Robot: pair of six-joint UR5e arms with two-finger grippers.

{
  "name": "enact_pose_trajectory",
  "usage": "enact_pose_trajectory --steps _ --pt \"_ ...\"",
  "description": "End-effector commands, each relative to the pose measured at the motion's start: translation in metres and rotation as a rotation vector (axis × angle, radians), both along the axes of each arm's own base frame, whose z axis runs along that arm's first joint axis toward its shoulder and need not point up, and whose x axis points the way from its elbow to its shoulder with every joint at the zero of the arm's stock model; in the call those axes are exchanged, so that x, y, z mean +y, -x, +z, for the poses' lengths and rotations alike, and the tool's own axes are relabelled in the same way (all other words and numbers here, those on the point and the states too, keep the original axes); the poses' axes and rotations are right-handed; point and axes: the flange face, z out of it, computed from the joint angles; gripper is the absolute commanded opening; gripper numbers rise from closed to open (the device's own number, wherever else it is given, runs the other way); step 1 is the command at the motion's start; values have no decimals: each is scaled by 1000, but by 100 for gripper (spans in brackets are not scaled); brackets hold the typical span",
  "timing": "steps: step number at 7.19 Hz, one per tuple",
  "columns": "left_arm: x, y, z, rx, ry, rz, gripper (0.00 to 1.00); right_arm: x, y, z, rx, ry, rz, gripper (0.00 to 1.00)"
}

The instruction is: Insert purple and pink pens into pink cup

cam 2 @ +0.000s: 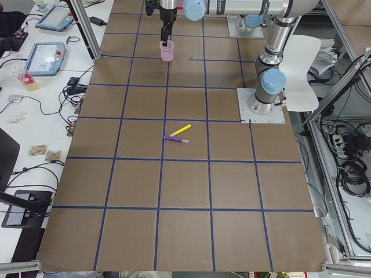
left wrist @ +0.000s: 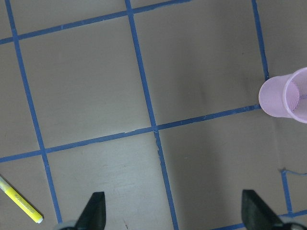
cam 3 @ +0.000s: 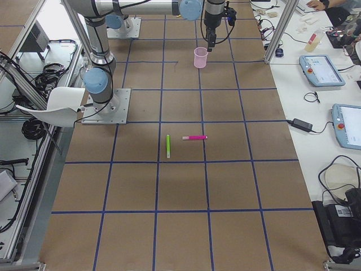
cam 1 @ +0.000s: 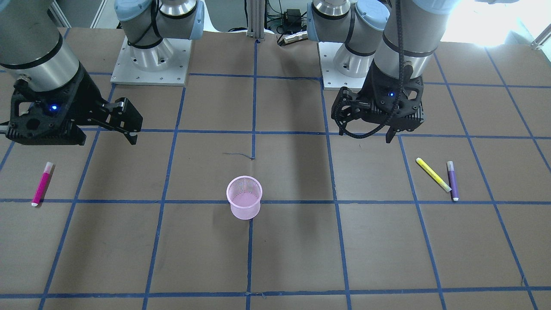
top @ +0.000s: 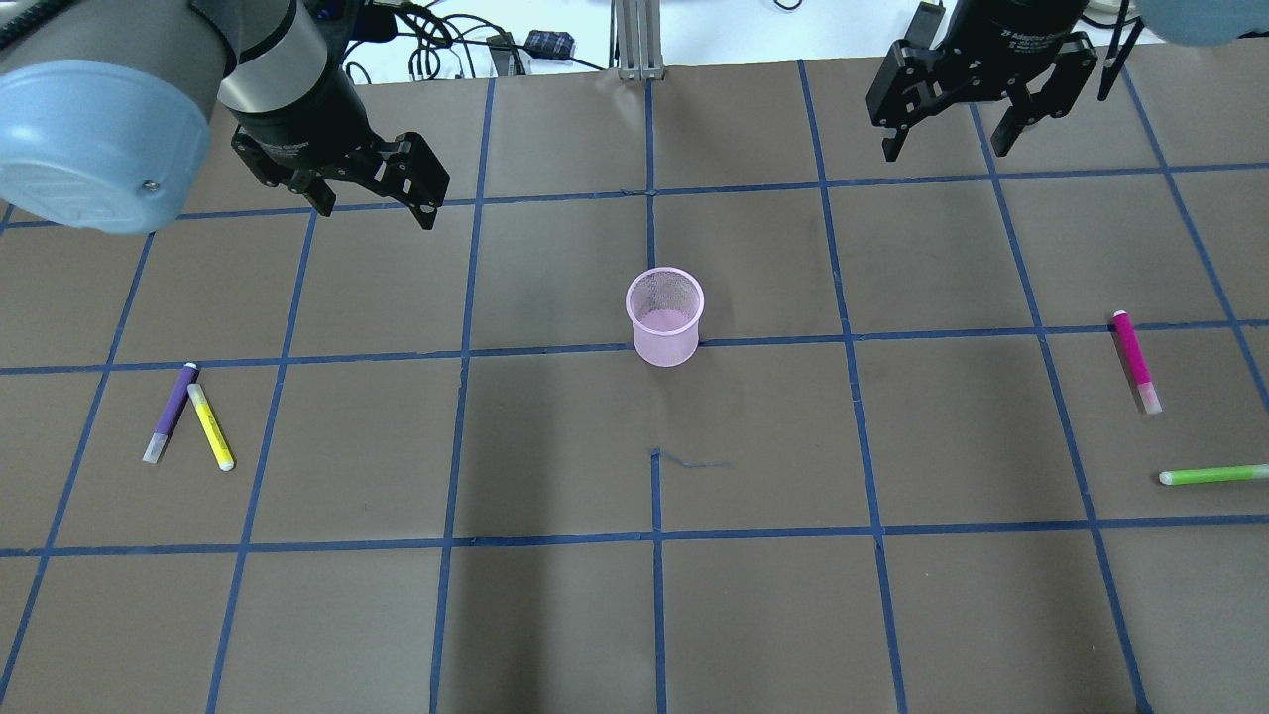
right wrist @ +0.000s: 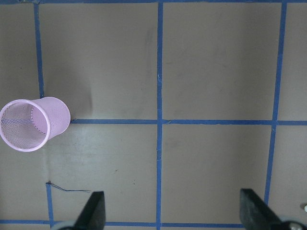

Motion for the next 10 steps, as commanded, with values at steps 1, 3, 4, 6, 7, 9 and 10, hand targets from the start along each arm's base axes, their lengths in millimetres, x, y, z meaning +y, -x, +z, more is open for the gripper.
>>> enact_pose_trajectory --steps 1,3,4,6,7,9,10 --pt "0 0 0 2 0 0 100 0 0 0 -1 -1 -1 100" --pt "0 -1 0 2 0 1 100 0 0 -8 -1 -4 11 100" --pt "0 -1 0 2 0 1 100 1 1 -11 0 -13 11 100" --pt "-1 -2 0 1 0 3 100 0 2 -13 1 -15 13 100" --pt "-1 -3 0 1 0 4 100 1 2 -12 6 -15 10 100" --pt "-1 -3 0 1 0 4 100 1 2 -14 6 -16 11 100" --pt "-1 -3 0 1 0 4 100 1 2 -14 9 -18 13 100"
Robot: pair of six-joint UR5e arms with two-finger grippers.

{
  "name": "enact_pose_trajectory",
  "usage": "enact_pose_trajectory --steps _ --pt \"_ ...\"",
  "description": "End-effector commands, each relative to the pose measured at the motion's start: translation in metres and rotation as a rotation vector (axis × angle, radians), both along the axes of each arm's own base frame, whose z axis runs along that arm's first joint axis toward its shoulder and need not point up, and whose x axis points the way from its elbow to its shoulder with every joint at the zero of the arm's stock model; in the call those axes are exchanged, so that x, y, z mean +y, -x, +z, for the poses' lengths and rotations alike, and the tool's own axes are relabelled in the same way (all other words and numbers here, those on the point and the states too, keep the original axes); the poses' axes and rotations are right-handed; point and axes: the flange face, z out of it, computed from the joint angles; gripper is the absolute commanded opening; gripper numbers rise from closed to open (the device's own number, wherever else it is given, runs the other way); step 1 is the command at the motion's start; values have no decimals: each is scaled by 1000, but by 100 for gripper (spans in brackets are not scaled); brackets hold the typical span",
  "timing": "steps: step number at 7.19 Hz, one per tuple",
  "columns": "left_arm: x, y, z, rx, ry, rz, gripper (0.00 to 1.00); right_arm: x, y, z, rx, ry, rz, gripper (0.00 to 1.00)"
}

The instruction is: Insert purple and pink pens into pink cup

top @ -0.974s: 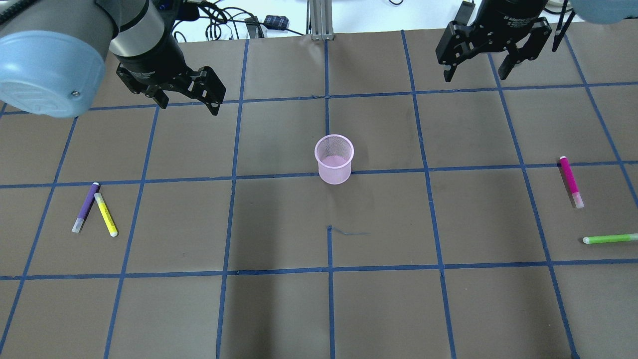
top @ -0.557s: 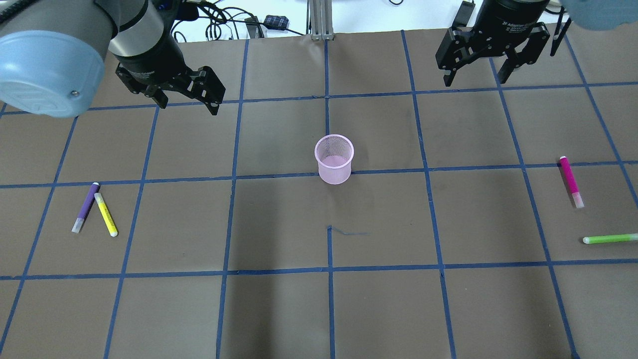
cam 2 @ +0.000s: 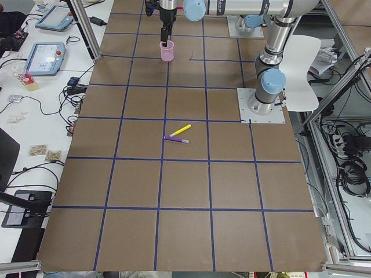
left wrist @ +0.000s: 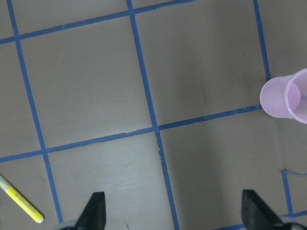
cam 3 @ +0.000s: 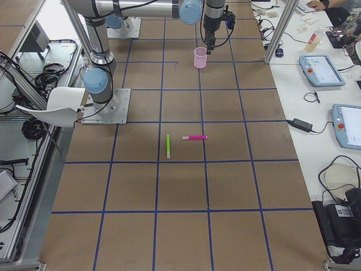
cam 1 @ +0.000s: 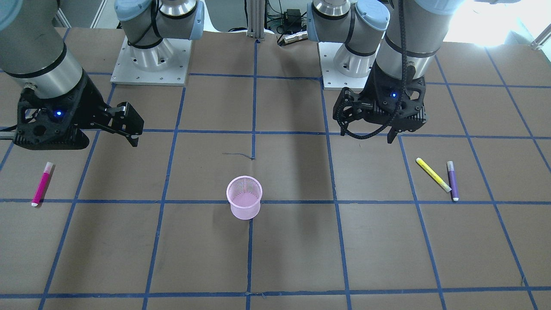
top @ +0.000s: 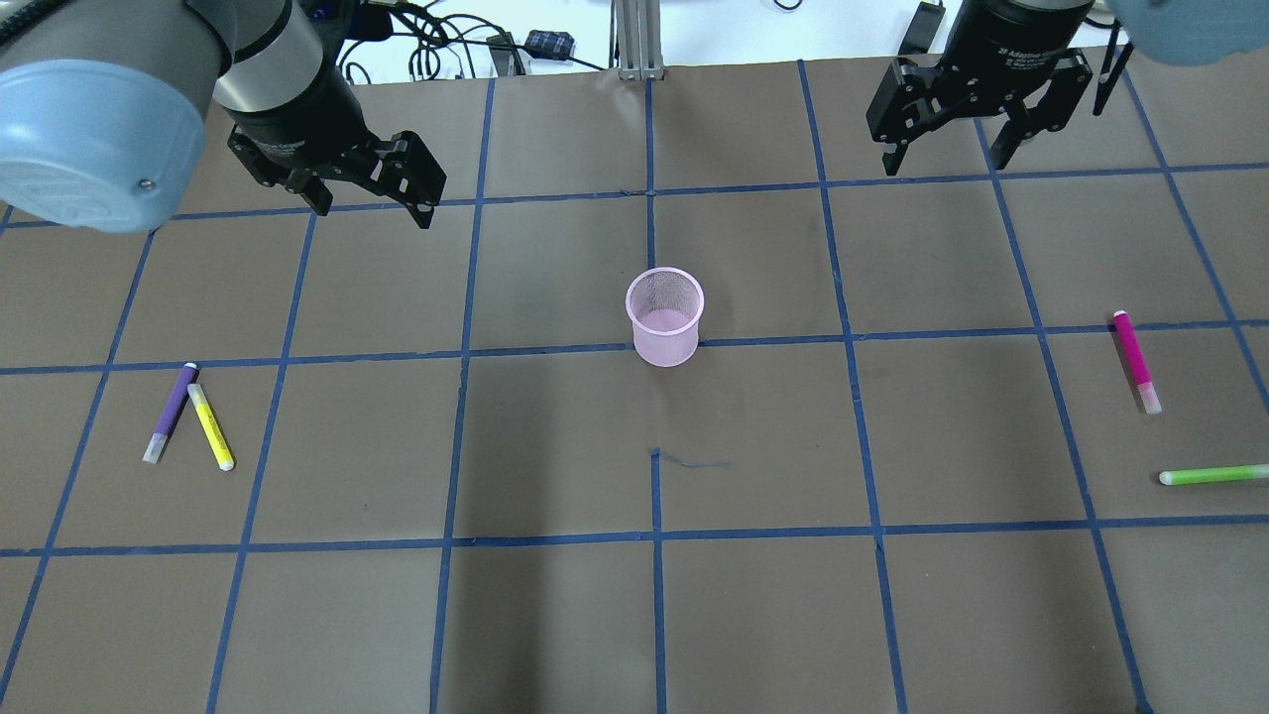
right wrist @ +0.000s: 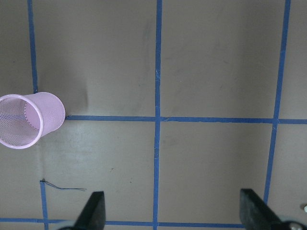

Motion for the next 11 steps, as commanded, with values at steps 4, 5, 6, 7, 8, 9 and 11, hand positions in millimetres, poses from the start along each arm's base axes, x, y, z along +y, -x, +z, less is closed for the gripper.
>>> enact_pose_trajectory --steps 4,5,6,7,8,9,11 --pt "0 -2 0 1 0 2 100 -14 54 -10 -9 -13 -83 100" --pt "-1 -2 0 1 0 2 100 -13 53 -9 -14 -12 -84 100" --pt "-1 -2 0 1 0 2 100 -13 51 -9 -12 -12 -82 100" --pt "-1 -2 0 1 0 0 100 -11 46 -6 -13 -7 -79 100" --pt "-1 -2 0 1 0 0 100 -9 28 -6 -12 -10 -79 100" --pt "-1 -2 0 1 0 0 100 -7 9 -7 -13 -11 -72 100" --pt "-1 -2 0 1 0 0 100 -6 6 -9 -12 -15 -62 100"
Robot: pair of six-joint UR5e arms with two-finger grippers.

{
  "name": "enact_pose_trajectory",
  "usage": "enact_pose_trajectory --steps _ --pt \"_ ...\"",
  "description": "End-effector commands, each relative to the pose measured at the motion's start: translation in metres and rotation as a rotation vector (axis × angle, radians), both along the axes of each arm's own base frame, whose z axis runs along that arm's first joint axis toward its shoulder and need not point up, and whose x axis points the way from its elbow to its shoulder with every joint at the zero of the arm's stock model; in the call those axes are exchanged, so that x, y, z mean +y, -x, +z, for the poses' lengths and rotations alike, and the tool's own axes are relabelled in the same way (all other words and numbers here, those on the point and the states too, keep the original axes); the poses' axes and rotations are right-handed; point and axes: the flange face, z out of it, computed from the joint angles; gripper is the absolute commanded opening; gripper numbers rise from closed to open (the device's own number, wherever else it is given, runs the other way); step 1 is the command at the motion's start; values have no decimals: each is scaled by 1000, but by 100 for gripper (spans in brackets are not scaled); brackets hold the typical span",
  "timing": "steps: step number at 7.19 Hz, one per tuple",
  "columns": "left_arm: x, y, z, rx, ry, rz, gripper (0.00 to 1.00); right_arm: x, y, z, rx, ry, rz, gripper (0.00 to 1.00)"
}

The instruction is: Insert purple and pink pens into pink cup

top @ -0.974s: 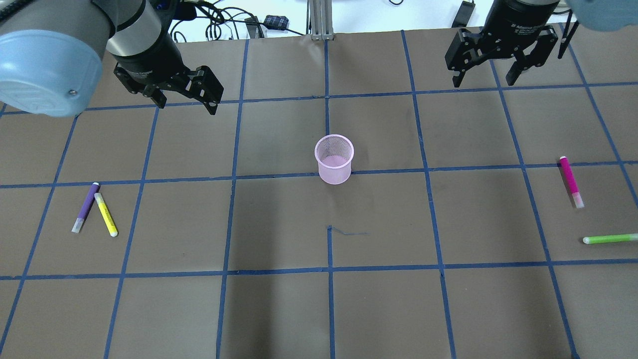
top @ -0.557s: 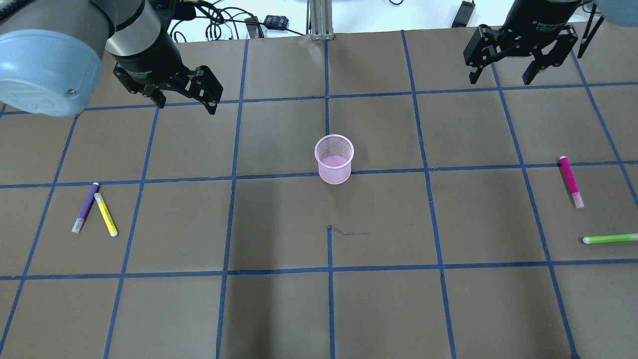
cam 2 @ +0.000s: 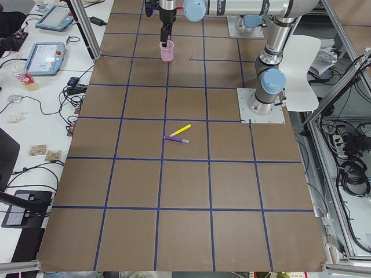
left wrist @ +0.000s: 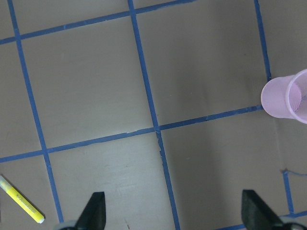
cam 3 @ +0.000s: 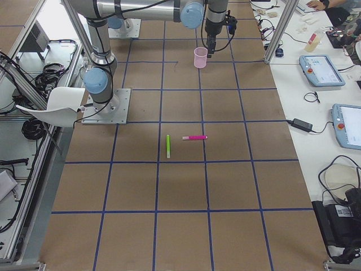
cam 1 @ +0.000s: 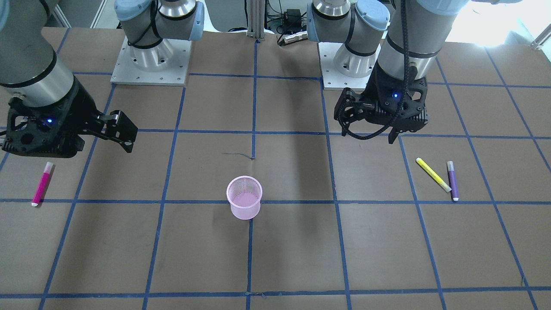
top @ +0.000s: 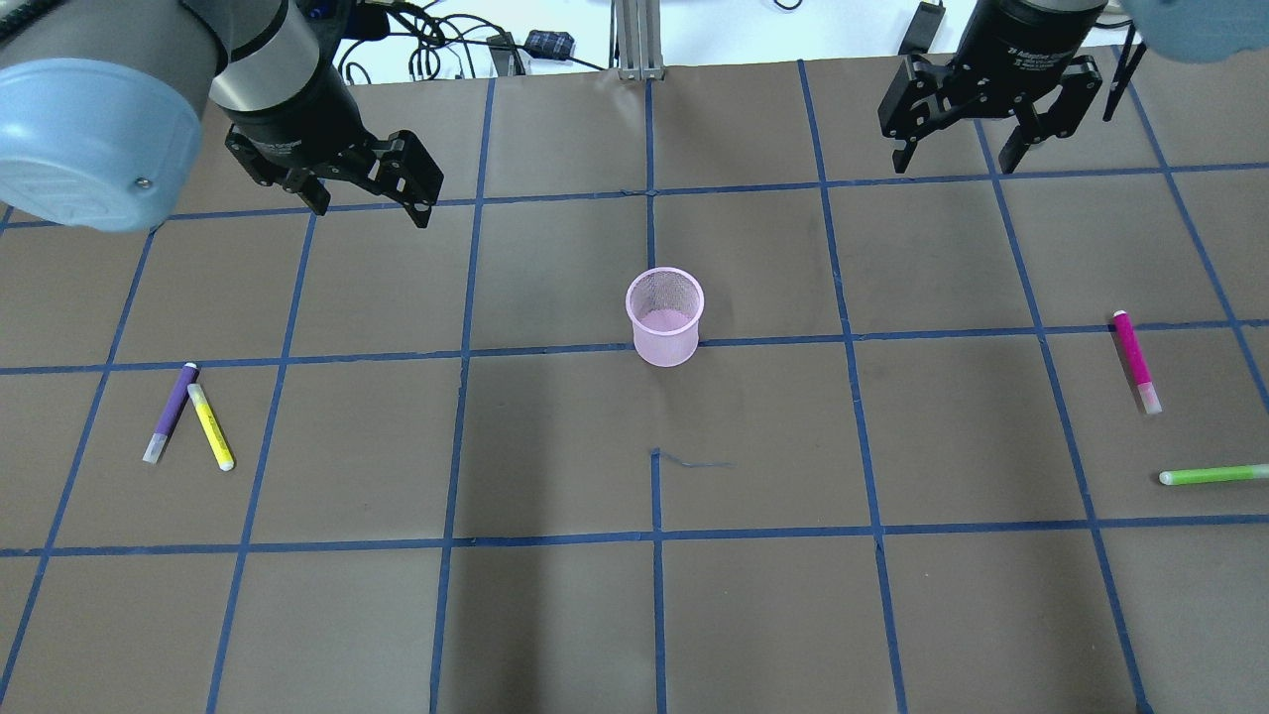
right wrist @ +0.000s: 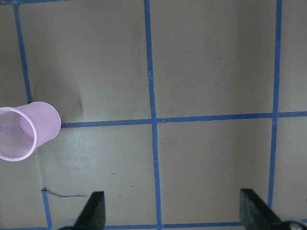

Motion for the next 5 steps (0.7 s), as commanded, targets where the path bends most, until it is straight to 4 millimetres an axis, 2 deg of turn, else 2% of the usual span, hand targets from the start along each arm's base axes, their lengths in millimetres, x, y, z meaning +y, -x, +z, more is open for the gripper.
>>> enact_pose_trajectory --steps 1,5 --pt "0 0 0 0 0 0 100 0 -4 -2 2 -2 9 100" --pt "0 -1 0 0 0 2 100 -1 -3 -17 3 -16 19 100"
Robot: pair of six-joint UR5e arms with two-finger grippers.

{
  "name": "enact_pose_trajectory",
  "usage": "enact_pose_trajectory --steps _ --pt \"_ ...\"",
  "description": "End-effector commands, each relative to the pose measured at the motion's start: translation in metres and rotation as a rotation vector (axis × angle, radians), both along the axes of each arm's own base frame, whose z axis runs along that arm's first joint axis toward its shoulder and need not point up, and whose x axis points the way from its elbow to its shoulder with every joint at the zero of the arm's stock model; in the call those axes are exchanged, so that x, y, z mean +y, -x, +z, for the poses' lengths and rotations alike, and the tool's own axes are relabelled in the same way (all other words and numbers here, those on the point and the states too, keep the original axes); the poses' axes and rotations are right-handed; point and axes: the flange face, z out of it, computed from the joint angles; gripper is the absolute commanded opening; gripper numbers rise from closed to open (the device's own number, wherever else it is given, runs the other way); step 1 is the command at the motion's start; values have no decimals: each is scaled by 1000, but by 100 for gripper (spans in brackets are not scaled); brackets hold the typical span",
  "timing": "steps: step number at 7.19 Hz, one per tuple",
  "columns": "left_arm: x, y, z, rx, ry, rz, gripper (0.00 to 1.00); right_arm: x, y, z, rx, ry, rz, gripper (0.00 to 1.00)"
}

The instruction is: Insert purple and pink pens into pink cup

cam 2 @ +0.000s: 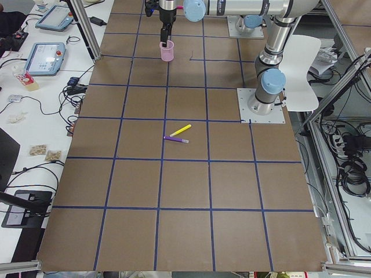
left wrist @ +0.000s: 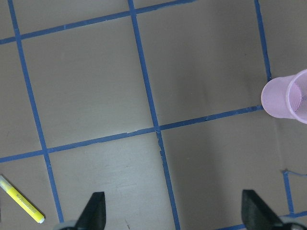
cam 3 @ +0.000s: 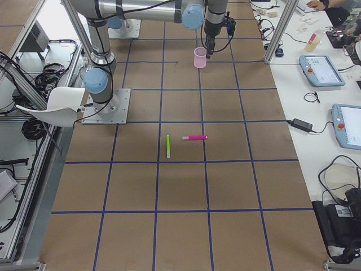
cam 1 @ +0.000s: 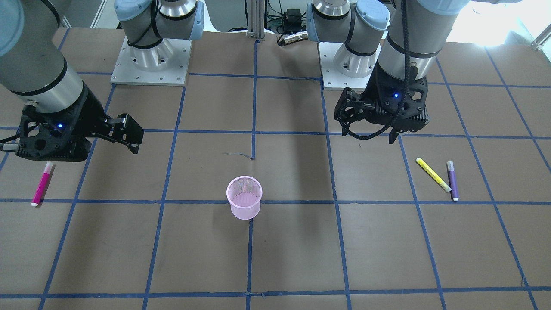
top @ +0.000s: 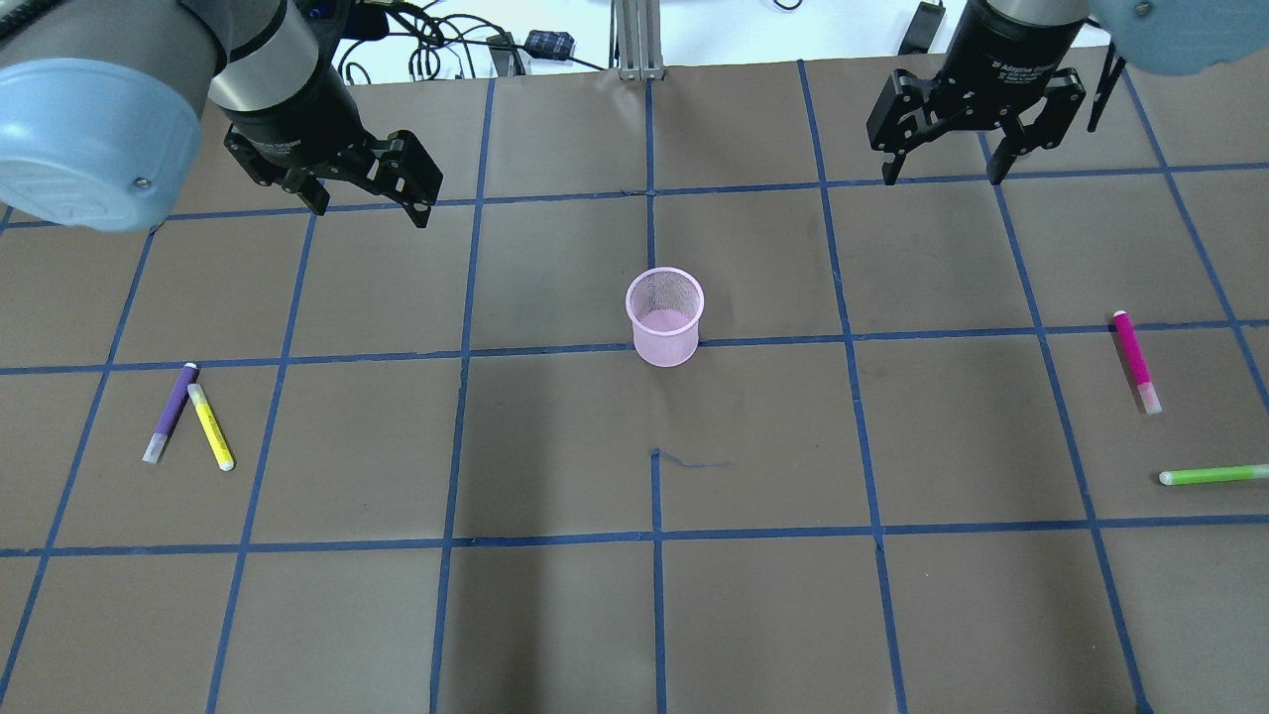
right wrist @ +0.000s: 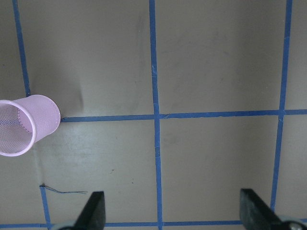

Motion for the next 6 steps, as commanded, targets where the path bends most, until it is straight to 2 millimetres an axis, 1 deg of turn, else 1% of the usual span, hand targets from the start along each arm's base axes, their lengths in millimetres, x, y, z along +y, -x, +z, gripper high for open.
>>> enact_pose_trajectory --steps 1,2,3,5,6 --pt "0 0 0 0 0 0 100 -2 4 -4 11 8 1 100" --pt "0 0 0 0 0 0 100 -3 6 -5 2 12 0 100" --pt "0 0 0 0 0 0 100 -3 6 -15 4 -6 -1 100" --pt "0 0 0 0 0 -1 100 -2 6 -14 10 -4 -7 100" --pt "-2 -2 -2 -1 -3 -3 100 -6 12 -19 12 0 24 100"
